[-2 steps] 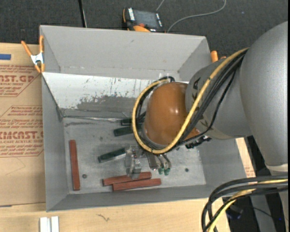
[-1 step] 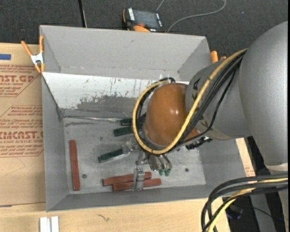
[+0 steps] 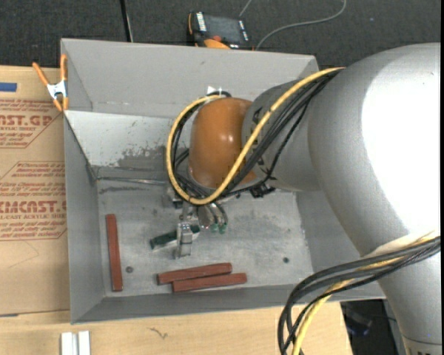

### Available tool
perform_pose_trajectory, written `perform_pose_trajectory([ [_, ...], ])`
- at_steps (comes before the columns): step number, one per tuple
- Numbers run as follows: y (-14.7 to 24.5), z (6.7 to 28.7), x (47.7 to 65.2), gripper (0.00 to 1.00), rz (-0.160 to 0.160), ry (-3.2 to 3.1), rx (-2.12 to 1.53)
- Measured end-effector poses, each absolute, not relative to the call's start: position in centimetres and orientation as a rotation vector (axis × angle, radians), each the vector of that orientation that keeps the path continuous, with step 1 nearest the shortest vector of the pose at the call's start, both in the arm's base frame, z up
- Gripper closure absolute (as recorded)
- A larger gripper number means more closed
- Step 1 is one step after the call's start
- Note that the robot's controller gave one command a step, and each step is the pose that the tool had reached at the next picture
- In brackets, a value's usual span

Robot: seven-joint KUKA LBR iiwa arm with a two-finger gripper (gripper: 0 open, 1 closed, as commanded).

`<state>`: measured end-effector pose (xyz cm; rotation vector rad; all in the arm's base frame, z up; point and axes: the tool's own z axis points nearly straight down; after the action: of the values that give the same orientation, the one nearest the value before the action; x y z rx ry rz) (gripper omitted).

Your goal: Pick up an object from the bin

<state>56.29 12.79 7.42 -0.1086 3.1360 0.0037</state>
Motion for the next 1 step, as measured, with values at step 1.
perform_pose_trajectory([
  [1, 12.69, 7.63, 56.14, 1.0, 0.002, 3.139, -0.108],
])
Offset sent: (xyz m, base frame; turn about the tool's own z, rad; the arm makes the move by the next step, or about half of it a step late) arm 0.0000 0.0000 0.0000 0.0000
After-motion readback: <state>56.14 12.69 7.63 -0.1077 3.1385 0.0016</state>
